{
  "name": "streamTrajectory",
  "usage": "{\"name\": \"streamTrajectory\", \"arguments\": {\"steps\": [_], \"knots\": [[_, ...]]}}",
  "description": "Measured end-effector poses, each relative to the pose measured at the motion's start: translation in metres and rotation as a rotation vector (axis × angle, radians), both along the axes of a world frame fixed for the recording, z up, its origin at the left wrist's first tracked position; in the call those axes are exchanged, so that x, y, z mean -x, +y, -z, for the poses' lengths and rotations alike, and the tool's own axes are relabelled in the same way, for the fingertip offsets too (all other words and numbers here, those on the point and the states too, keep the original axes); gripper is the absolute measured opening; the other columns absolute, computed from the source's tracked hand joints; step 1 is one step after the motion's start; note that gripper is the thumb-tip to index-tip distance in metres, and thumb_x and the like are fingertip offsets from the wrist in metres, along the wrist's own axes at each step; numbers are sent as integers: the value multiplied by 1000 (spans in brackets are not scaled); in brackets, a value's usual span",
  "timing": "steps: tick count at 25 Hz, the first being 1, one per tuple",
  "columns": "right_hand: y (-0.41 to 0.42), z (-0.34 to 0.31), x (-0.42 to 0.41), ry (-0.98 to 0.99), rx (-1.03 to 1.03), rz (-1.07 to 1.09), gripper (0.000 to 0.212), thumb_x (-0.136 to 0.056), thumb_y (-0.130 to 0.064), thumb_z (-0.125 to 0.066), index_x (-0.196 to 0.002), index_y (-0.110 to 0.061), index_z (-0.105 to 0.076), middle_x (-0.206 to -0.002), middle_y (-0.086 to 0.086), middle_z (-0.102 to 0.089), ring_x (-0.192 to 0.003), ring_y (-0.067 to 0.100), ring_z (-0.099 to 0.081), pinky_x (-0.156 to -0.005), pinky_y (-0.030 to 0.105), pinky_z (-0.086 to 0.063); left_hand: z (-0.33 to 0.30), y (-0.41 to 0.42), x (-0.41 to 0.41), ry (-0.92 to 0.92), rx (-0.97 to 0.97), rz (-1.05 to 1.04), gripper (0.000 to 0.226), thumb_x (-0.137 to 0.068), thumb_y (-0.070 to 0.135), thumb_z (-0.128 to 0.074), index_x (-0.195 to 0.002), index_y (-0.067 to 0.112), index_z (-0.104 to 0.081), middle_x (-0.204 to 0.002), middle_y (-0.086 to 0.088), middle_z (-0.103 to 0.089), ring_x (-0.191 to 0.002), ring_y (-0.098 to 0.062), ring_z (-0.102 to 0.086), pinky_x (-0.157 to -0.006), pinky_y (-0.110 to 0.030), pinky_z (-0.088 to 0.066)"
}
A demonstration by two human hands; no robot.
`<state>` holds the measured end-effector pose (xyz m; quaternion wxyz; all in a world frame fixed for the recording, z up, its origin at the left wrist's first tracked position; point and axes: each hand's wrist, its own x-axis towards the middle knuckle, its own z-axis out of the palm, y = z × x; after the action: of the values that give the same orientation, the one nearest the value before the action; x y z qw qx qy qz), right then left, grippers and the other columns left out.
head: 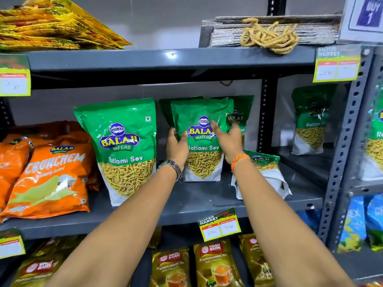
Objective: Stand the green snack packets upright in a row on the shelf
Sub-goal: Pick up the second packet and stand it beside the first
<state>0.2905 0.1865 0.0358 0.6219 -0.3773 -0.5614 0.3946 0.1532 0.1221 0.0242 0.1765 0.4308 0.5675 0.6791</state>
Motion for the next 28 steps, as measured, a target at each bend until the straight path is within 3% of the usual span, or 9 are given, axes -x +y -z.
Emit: {"name": "streamTrajectory", "arguments": {"steps": [3,4,7,13,18,21,23,26,28], "knots": [[-4,21,14,51,125,-10,79,-75,-55,-82,-130,-2,-59,-117,8,-68,-112,23,-63,-90,27,-44,19,8,5,-63,85,114,72,-95,55,-51,-154,18,-32,-158,-7,-41,-143,-26,-42,-118,-44,-35],[-7,23,19,88,172,-14,86,-72,-59,-82,-133,-3,-58,-124,10,-67,-116,24,-62,-92,28,-44,24,10,8,-79,128,146,74,-92,62,-48,-152,20,-36,-156,-5,-43,-143,-26,-42,-118,-42,-34],[-14,33,30,180,312,-36,121,-66,-71,-78,-155,-2,-31,-157,15,-44,-141,31,-46,-114,37,-37,35,12,13,-69,235,237,77,-89,75,-37,-149,27,-42,-156,-3,-42,-141,-24,-43,-116,-38,-33],[-18,56,33,206,309,-58,118,-70,-68,-77,-160,-11,-25,-163,11,-35,-148,31,-38,-120,41,-32,44,10,10,21,226,182,75,-95,69,-25,-156,25,-29,-167,-3,-22,-152,-24,-25,-120,-38,-21],[-38,57,34,125,272,-150,114,-70,-71,-74,-158,-14,-30,-161,7,-39,-147,28,-40,-120,45,-34,51,-7,15,-37,217,102,83,-92,72,-28,-158,22,-22,-166,-5,-25,-149,-28,-32,-115,-37,-30],[-59,61,26,104,231,-214,124,-51,-82,-76,-151,-18,-44,-156,6,-48,-141,27,-49,-117,47,-40,56,-22,19,-86,217,74,91,-87,77,-30,-158,22,-22,-165,-5,-28,-147,-30,-36,-109,-36,-36],[-68,64,21,100,237,-220,140,-34,-90,-75,-151,-19,-45,-153,8,-52,-137,27,-53,-114,49,-43,59,-30,16,-113,195,83,91,-86,78,-32,-158,23,-25,-165,-3,-28,-143,-26,-41,-98,-28,-42],[-77,66,15,86,225,-201,141,-28,-92,-71,-148,-21,-49,-148,7,-58,-133,25,-57,-113,47,-45,60,-42,10,-116,174,89,90,-86,77,-33,-158,23,-25,-164,-2,-29,-122,-18,-56,-74,-11,-45],[-83,63,14,86,224,-194,141,-28,-93,-70,-148,-21,-50,-147,7,-59,-131,25,-58,-112,46,-45,59,-47,8,-121,173,87,90,-87,77,-33,-158,23,-24,-165,-3,-28,-132,-23,-51,-88,-20,-46]]}}
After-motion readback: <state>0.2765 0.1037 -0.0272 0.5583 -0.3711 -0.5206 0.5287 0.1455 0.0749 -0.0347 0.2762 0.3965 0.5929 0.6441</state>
